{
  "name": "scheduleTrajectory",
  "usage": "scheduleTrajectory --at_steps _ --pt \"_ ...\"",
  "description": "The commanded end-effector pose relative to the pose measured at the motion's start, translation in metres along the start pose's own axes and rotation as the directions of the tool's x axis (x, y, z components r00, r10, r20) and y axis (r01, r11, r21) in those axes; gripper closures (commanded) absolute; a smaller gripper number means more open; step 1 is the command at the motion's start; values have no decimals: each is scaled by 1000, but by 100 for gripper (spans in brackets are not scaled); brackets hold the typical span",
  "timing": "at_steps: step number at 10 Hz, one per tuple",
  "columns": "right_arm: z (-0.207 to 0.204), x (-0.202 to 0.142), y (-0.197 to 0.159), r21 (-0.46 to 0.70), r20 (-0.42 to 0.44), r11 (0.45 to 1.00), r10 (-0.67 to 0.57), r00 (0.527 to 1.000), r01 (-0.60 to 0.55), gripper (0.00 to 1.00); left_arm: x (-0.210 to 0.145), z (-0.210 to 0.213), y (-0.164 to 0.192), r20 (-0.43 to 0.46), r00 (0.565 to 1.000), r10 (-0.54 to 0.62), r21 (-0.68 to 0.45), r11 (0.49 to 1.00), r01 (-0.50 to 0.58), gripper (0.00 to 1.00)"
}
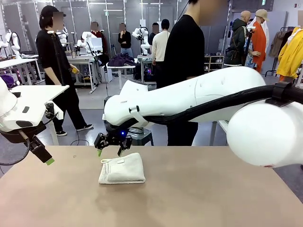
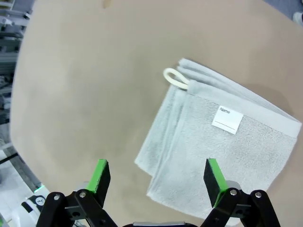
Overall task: Fold the towels and place them in the basket.
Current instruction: Place the folded Towel with hook on the right side of the table.
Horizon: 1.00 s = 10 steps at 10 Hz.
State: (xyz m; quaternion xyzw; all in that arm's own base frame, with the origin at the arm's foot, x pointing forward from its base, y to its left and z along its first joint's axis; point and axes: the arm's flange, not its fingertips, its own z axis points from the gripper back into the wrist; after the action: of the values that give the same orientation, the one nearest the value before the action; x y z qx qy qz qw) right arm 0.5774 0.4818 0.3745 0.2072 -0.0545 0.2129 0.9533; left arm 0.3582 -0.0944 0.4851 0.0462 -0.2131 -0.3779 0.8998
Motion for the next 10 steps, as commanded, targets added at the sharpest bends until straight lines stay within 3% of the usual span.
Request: scheduleTrajectory --at_steps 1,3,6,10 --pt "39 -37 -26 148 67 988 -55 996 44 0 -1 -2 0 -11 1000 6 11 1000 -6 0" --pt "54 -56 -68 263 84 958 -145 986 118 0 -1 -2 0 -11 1000 6 11 1000 -6 0" --pt "36 -77 -125 391 12 889 -265 964 239 0 -1 -2 0 -11 1000 6 11 1000 -6 0" --pt "10 -78 -171 446 -33 824 -373 927 348 0 -1 -2 0 -11 1000 6 11 1000 -6 0"
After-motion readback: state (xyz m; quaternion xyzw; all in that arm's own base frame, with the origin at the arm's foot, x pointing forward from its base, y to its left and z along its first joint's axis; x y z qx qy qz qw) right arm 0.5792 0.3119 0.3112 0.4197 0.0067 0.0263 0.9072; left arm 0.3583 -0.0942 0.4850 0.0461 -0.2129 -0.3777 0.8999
